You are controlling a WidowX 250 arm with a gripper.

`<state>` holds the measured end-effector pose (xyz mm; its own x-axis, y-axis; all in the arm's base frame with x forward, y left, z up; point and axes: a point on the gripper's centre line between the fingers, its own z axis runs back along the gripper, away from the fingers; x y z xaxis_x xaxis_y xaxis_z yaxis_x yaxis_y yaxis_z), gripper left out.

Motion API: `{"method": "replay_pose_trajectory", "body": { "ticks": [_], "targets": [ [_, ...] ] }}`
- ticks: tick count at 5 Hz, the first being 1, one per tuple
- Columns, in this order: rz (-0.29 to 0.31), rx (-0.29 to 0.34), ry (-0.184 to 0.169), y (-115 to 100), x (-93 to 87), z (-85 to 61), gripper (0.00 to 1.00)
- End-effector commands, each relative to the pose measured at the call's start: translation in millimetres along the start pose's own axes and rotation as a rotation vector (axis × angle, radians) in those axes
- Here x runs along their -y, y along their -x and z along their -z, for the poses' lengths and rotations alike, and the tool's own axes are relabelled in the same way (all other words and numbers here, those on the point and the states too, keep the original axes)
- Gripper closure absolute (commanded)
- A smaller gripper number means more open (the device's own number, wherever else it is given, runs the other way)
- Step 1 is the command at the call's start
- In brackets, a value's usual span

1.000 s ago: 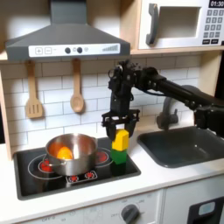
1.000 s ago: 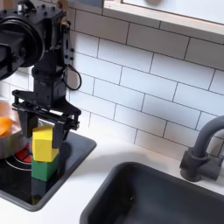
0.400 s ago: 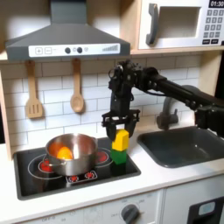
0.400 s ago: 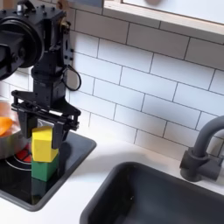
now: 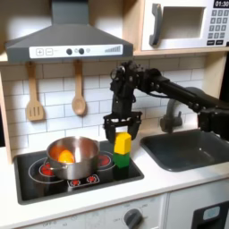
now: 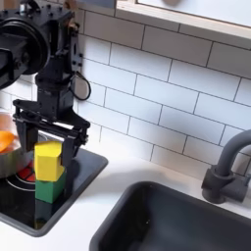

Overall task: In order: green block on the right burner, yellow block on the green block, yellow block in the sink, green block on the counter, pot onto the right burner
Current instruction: 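Take the yellow block out of the pot and put it on the green block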

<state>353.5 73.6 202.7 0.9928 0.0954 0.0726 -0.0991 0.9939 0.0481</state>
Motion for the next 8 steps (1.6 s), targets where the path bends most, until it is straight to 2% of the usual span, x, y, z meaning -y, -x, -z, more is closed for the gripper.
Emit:
{"method": "replay_pose_trajectory", "body": {
  "ticks": [1,4,5,6,7,8],
  "targets": [
    [0.002,0.0,0.013,0.1,2.1,-7.1,0.0],
    [-0.019,0.04,0.068,-5.3,6.4,-40.0,0.0],
    [-0.032,0.077,0.059,-5.0,-0.3,-58.4,0.0],
    [0.01,0.123,0.035,4.1,-0.3,-74.3,0.0],
    [0.024,0.126,0.061,27.5,7.3,-84.2,0.0],
    [0.062,0.111,0.063,66.4,20.0,-92.1,0.0]
  ]
}}
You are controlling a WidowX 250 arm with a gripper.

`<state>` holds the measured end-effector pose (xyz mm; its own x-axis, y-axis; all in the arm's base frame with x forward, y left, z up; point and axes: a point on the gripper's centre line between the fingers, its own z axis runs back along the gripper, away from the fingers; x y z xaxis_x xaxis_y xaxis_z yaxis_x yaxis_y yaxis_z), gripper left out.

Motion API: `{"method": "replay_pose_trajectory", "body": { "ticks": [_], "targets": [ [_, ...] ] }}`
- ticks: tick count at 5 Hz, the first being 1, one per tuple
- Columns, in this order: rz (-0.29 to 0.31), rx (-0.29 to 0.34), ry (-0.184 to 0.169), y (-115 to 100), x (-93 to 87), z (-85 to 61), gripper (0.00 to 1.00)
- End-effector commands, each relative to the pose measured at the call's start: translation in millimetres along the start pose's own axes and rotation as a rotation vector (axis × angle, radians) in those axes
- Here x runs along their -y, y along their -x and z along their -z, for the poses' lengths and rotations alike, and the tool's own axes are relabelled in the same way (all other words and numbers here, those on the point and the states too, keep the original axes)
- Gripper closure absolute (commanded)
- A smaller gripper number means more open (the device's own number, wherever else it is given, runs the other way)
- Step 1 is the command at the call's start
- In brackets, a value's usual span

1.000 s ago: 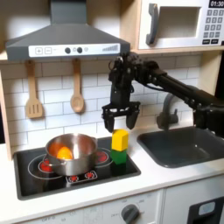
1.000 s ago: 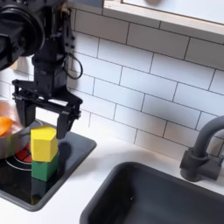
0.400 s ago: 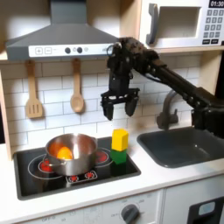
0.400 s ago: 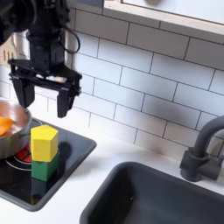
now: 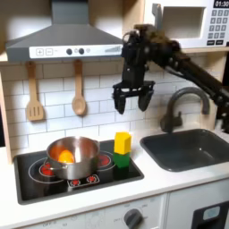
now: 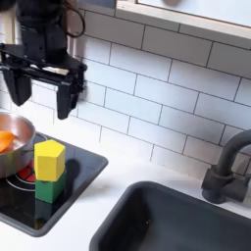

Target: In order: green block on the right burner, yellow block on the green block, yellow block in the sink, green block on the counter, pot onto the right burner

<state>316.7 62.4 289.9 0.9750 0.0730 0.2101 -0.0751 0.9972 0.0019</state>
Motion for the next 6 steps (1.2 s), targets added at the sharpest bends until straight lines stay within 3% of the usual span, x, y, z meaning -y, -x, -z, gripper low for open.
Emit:
{"method": "replay_pose_trajectory", "body": {
  "ticks": [1,3,4,6],
  "targets": [
    [0.085,-0.043,0.029,66.5,33.2,-13.2,0.0],
    [0.103,-0.036,0.026,124.1,44.8,-21.2,0.0],
    [0.084,-0.056,0.008,146.4,38.0,-18.8,0.0],
    [0.088,-0.084,-0.022,161.6,23.3,-8.7,0.0]
  ]
}}
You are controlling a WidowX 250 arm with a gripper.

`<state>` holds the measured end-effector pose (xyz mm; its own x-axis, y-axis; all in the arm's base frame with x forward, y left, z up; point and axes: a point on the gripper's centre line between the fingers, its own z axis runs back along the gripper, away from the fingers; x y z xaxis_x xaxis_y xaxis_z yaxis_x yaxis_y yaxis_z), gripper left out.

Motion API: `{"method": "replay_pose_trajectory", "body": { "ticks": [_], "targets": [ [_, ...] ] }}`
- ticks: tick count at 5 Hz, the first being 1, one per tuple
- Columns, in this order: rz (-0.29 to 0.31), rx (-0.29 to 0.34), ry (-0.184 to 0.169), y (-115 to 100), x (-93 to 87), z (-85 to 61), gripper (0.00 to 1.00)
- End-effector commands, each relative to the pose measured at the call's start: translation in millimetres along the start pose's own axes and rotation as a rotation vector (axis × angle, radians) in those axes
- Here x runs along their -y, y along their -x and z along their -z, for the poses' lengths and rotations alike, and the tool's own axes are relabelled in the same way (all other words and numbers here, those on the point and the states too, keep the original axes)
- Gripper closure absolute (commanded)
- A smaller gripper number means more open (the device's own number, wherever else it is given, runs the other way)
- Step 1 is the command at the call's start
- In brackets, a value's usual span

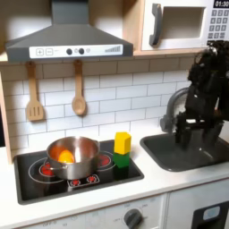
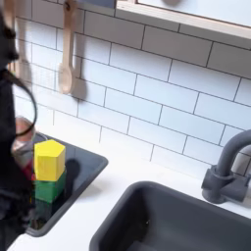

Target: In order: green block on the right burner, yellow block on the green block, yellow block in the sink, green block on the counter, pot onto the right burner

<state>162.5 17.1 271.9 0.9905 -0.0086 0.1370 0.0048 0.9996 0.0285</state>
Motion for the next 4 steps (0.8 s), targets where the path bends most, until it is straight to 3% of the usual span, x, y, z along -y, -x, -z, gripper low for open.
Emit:
{"method": "replay_pose_trajectory", "body": {
  "ticks": [1,4],
  "targets": [
    [0.046,0.002,-0.024,-6.2,-20.6,8.9,0.0],
    [0.049,-0.012,-0.016,-4.2,-18.4,12.3,0.0]
  ]
}}
